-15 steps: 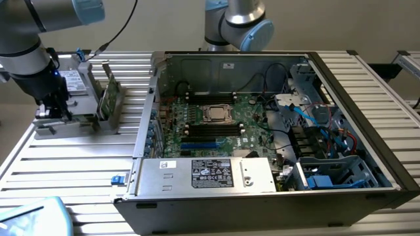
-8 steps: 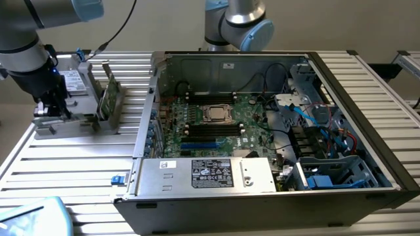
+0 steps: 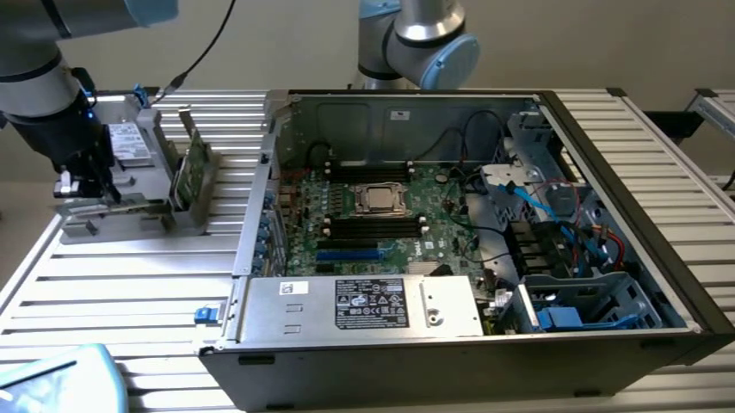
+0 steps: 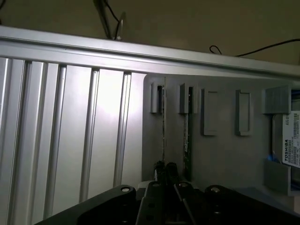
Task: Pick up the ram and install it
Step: 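Pick up the ram and move it above insertion slot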
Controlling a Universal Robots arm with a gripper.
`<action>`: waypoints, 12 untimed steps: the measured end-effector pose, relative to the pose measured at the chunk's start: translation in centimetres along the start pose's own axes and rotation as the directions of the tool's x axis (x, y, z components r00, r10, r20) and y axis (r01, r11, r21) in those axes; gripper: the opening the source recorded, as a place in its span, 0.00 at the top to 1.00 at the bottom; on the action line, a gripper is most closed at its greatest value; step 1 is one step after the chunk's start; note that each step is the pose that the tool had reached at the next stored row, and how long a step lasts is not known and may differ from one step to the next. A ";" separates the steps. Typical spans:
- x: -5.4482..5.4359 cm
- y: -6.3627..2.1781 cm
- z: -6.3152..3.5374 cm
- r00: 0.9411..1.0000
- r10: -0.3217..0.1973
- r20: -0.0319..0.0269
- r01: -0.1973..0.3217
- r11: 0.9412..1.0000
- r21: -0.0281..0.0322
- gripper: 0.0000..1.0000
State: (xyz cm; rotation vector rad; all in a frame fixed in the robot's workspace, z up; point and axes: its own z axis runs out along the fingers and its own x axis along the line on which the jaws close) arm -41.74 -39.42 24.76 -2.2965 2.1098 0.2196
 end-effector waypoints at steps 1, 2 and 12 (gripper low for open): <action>0.0 0.02 -0.18 1.000 0.000 0.000 0.000 1.000 0.000 0.87; 0.0 0.03 -0.36 1.000 0.000 0.000 0.000 1.000 0.000 0.87; -0.2 0.18 -2.09 1.000 0.001 0.000 -0.001 1.000 -0.004 0.87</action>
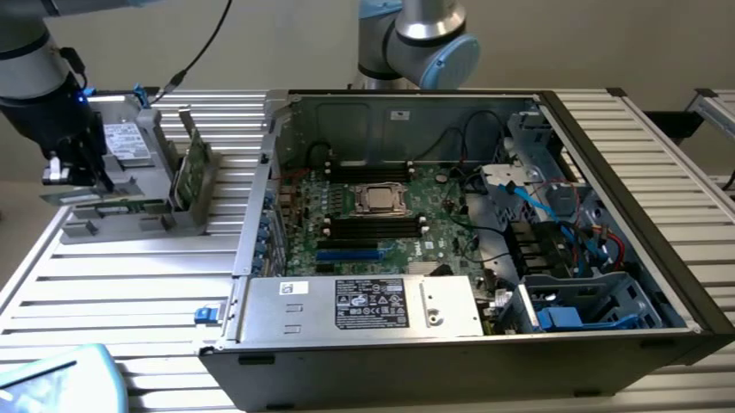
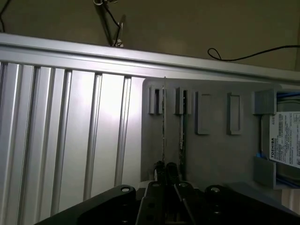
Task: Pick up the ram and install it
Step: 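Pick up the ram and move it above insertion slot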
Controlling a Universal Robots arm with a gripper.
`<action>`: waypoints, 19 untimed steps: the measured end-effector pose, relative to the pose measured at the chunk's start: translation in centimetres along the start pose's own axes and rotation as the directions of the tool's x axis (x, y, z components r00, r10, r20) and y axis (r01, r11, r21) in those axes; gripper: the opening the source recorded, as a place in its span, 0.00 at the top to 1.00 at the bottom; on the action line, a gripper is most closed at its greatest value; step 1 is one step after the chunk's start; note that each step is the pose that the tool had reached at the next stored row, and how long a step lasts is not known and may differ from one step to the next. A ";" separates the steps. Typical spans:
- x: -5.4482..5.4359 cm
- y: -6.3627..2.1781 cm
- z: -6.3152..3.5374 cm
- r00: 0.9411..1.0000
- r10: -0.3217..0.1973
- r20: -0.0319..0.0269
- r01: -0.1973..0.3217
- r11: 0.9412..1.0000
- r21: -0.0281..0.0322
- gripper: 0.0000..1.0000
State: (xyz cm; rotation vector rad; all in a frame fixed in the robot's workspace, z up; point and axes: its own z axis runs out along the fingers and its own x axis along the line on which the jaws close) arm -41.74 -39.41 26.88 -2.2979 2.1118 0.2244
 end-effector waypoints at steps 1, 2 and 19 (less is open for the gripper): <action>0.0 0.01 -0.19 1.000 0.000 0.000 0.000 1.000 -0.001 0.87; 0.0 0.04 -0.40 1.000 0.000 0.000 0.000 1.000 -0.002 0.87; -0.4 0.33 -3.75 1.000 0.002 0.002 -0.002 1.000 -0.018 0.87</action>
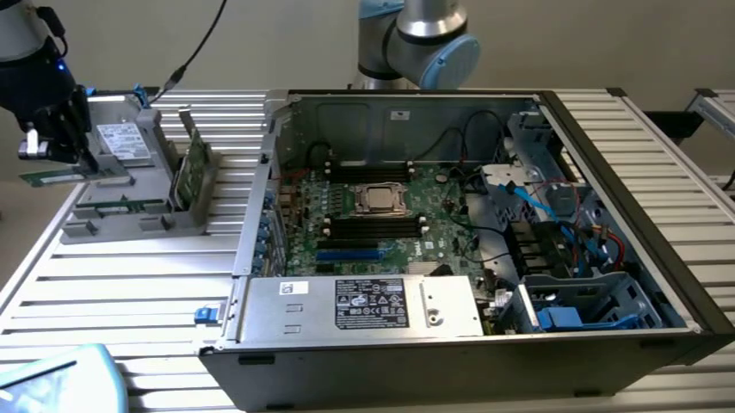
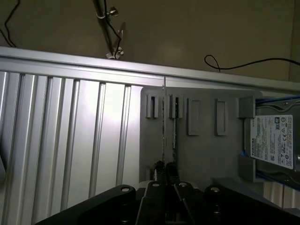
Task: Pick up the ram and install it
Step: 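Pick up the ram and move it above insertion slot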
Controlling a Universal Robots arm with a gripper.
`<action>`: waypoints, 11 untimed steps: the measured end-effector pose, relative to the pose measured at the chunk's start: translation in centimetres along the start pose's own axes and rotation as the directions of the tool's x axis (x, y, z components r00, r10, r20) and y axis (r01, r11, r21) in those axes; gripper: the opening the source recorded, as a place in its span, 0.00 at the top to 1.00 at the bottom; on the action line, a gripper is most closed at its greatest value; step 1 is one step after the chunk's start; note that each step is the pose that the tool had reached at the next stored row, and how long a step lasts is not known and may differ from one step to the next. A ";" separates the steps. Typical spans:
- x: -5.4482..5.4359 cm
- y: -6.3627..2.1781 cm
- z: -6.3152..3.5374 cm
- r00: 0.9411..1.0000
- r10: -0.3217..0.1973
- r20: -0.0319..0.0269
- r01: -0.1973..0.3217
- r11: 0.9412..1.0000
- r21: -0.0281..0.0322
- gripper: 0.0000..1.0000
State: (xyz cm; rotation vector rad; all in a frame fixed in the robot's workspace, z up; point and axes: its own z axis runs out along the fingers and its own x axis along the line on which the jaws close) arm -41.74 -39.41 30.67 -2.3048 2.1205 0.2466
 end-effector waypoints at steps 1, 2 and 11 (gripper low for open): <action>0.0 0.02 -0.20 1.000 0.000 0.000 0.000 1.000 -0.001 0.87; 0.0 0.04 -0.39 1.000 0.000 0.000 0.000 1.000 -0.002 0.87; -0.2 -0.04 -1.52 1.000 0.001 0.001 -0.001 1.000 -0.008 0.87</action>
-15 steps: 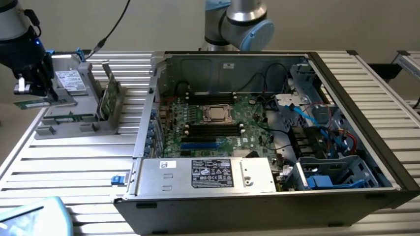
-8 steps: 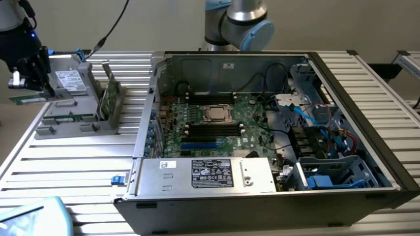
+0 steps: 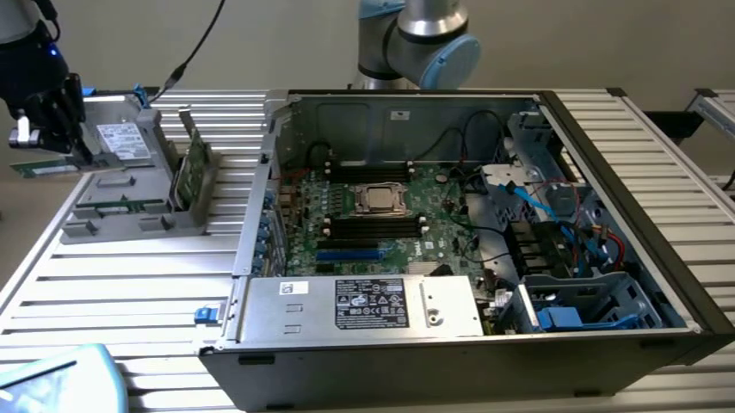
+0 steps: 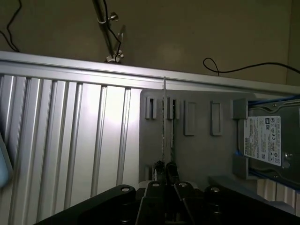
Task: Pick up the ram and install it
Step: 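Pick up the ram and move it above insertion slot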
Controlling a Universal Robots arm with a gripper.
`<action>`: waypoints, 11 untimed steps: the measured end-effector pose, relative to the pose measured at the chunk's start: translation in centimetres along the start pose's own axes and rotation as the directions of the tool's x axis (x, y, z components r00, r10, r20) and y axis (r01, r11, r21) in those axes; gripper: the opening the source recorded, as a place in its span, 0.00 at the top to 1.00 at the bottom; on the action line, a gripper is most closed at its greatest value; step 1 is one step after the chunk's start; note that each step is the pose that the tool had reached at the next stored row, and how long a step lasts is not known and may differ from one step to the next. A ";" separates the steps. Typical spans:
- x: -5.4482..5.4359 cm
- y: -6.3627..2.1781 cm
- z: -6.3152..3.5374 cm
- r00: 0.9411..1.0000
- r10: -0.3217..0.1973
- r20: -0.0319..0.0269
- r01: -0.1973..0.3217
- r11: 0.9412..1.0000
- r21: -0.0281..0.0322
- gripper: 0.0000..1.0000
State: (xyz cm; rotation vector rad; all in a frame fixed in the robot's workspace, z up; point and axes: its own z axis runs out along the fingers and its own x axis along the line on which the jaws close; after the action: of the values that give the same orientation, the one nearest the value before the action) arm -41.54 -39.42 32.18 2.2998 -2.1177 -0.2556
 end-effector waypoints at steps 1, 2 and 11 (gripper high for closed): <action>0.0 -0.09 -0.12 1.000 0.000 0.000 0.000 1.000 -0.001 0.87; 0.0 -0.22 -0.26 1.000 0.000 0.001 0.000 1.000 -0.002 0.87; 0.0 -1.73 -1.81 1.000 0.001 0.007 -0.001 1.000 -0.018 0.87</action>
State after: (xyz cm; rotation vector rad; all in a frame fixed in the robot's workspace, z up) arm -39.61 -39.43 33.77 2.2910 -2.1112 -0.2826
